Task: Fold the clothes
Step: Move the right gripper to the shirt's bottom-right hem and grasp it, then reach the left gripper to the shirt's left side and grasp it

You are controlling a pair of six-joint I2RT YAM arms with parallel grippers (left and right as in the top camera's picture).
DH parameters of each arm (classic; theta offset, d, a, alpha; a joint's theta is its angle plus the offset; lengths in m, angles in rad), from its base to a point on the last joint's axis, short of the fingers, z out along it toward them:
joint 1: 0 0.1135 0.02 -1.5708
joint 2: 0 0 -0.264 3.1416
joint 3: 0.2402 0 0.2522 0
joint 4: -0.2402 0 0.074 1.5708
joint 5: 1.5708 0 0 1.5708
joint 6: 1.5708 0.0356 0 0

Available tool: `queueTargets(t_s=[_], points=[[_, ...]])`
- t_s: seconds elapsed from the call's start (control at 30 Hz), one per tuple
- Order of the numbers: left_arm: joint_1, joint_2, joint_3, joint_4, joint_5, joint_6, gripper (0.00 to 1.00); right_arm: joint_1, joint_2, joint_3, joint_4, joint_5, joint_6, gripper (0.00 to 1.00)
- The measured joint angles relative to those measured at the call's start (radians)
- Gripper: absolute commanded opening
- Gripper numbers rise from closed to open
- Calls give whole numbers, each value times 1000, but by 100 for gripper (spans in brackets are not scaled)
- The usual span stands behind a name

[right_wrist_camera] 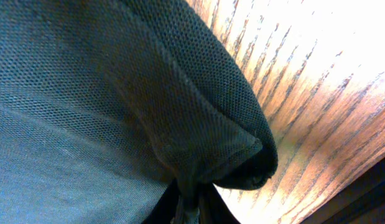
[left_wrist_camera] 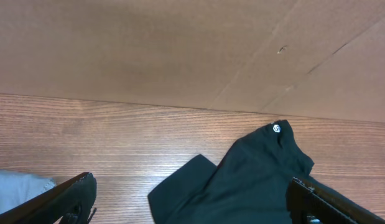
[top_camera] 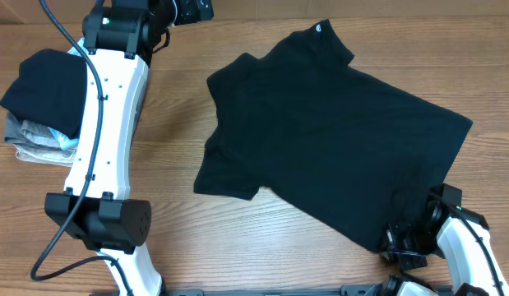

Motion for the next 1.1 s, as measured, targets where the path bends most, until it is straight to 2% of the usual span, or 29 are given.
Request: queueTargets(t_s=[0.23,0.33,0.9,0.97,1.1], points=[[0,0,0,0,0,0,100,0,0,0,10,-16,-42,8],[0,0,0,0,0,0,100,0,0,0,22,-33,-61,4],[0,0,0,24,0,1,100,0,3,0,38,-56,-71,4],[0,0,0,-35,0,4,97,0,3,0,37,-56,-72,4],[0,0,-5,-302,-14,0,88,0,3,0,38,-56,-72,4]])
